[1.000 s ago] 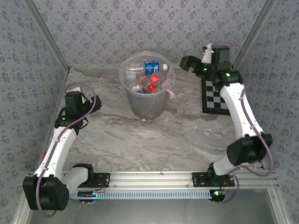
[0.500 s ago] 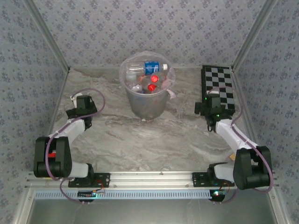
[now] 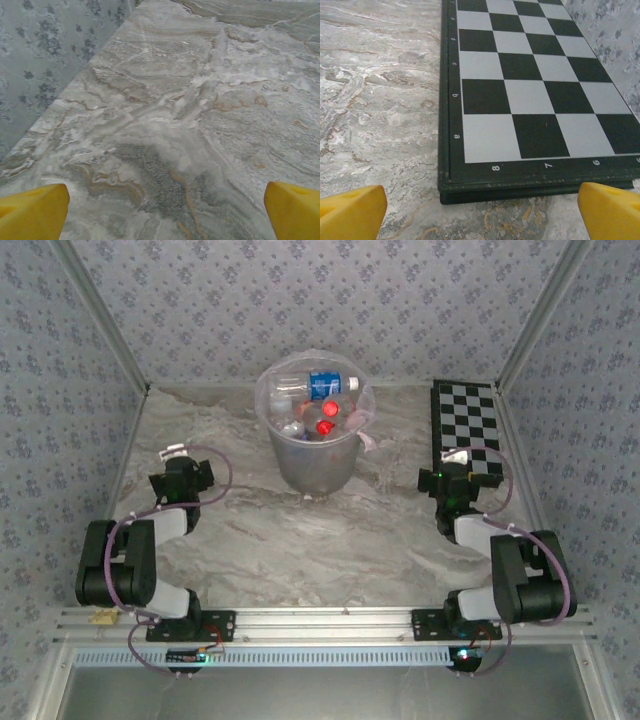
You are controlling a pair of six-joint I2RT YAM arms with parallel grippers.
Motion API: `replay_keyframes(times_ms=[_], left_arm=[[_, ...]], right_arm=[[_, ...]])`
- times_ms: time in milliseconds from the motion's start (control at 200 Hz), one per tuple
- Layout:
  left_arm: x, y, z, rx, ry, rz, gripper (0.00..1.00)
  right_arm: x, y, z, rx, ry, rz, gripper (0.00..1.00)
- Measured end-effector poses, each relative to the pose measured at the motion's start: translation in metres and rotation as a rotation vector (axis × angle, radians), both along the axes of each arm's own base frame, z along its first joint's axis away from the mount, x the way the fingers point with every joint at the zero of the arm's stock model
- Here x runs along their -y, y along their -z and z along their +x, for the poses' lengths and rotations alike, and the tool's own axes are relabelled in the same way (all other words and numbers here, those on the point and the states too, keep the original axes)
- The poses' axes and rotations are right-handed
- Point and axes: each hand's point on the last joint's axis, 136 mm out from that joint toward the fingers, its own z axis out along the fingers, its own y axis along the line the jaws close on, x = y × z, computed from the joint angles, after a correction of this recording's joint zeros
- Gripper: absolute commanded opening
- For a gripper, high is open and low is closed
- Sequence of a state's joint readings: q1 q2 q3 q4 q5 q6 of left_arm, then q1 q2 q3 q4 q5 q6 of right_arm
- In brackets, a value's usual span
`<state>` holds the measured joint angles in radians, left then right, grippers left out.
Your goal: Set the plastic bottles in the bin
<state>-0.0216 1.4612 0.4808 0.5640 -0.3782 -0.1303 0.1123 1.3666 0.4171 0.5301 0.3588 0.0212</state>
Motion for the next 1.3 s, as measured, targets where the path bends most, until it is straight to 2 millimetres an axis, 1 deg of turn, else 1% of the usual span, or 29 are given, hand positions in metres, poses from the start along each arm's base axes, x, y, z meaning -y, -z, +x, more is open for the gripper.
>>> replay_keyframes(times_ms=[60,125,190,245,320,370,405,480,650,1304], left_arm=[[0.003,0.006,0.001,-0.009,0.021,0.004,1.0],[0.007,0.01,0.002,-0.012,0.046,0.011,1.0],[0.012,0.01,0.003,-0.004,0.071,0.015,1.0],[0.016,0.008,0.004,0.008,0.09,0.015,1.0],[0.019,0.005,0.007,0.05,0.118,0.01,1.0],[0.021,0.009,0.006,0.048,0.133,0.007,1.0],[0.022,0.014,0.004,0.038,0.141,0.002,1.0],[0.023,0.016,0.004,0.037,0.152,-0.001,1.0],[0.027,0.013,0.007,0.057,0.17,-0.008,1.0],[0.027,0.01,0.008,0.068,0.172,-0.009,1.0]], right_arm=[[-0.003,-0.003,0.001,0.036,-0.023,-0.014,1.0],[-0.006,-0.002,0.003,0.072,-0.044,-0.03,1.0],[-0.005,0.009,0.002,0.063,-0.059,-0.03,1.0],[0.002,0.016,0.0,0.055,-0.054,-0.019,1.0],[0.013,0.019,0.004,0.069,-0.029,-0.007,1.0],[0.016,0.024,0.003,0.052,-0.023,0.005,1.0],[0.016,0.023,0.004,0.06,-0.025,0.007,1.0],[0.014,0.019,0.008,0.072,-0.035,0.012,1.0],[0.014,0.013,0.015,0.087,-0.057,0.037,1.0],[0.01,0.013,0.016,0.085,-0.076,0.051,1.0]])
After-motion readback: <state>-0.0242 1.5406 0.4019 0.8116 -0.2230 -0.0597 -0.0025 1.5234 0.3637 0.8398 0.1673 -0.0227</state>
